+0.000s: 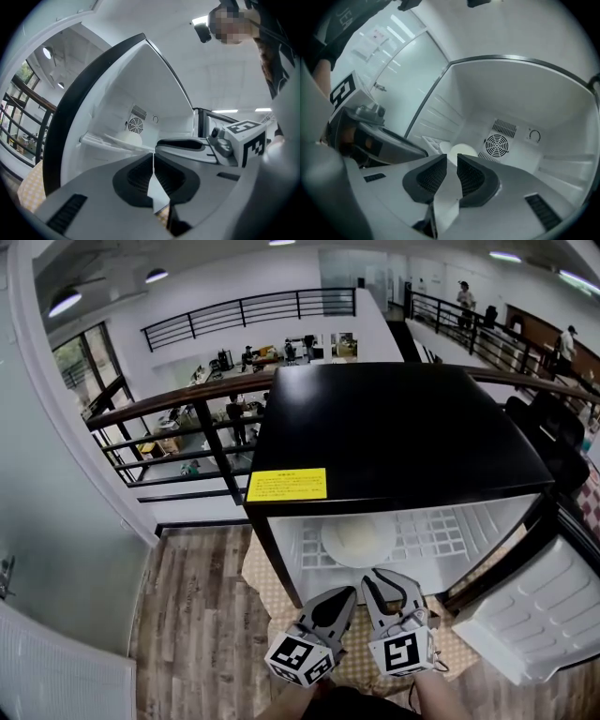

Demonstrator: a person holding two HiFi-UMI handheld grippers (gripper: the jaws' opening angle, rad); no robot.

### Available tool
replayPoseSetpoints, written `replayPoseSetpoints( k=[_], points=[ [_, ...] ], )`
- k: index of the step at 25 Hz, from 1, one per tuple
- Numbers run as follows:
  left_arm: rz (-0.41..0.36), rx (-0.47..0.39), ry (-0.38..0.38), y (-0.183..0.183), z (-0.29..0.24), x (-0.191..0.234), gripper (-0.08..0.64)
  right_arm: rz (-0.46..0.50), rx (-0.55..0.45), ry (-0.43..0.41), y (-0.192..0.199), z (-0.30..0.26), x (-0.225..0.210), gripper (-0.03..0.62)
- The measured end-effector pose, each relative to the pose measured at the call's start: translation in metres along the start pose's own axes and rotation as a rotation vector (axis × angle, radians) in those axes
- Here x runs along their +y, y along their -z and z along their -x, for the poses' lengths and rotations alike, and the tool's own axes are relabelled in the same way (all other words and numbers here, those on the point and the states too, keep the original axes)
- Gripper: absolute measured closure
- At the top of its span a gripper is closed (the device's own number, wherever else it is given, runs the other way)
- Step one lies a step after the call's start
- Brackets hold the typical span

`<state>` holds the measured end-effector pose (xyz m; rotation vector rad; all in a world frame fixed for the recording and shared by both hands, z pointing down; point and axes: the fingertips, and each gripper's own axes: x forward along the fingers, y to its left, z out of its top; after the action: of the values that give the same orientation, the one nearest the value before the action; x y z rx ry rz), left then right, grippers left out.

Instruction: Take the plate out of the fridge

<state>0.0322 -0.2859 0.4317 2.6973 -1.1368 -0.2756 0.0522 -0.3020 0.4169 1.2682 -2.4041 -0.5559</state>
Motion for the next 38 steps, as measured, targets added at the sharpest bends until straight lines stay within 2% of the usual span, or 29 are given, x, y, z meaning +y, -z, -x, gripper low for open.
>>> replayPoseSetpoints(
  k=[5,16,24,31,33,38],
  points=[
    [0.003,0.002,-0.01,0.004,-0.003,0.004,0.545,0.149,0.036,-0.044,0.004,-0.014,-0.001,0.537],
    [0.013,0.006,-0.035,0.006,0.002,0.013,0.546,0.321,0.081,-0.093,0.008,-0.025,0.006,0.525],
    [0.017,0.006,-0.028,0.007,0.002,0.009,0.545,0.353,0.071,-0.116,0.007,-0.011,0.012,0.525],
    [0.023,0.004,-0.024,0.006,0.002,0.008,0.545,0.332,0.058,-0.111,0.005,0.0,0.015,0.525],
    [0.022,0.005,-0.021,0.006,0.001,0.007,0.545,0.267,0.046,-0.106,0.004,0.003,0.014,0.524],
    [0.02,0.005,-0.016,0.007,0.001,0.006,0.545,0.005,0.01,-0.047,0.001,0.013,0.005,0.523]
  ],
)
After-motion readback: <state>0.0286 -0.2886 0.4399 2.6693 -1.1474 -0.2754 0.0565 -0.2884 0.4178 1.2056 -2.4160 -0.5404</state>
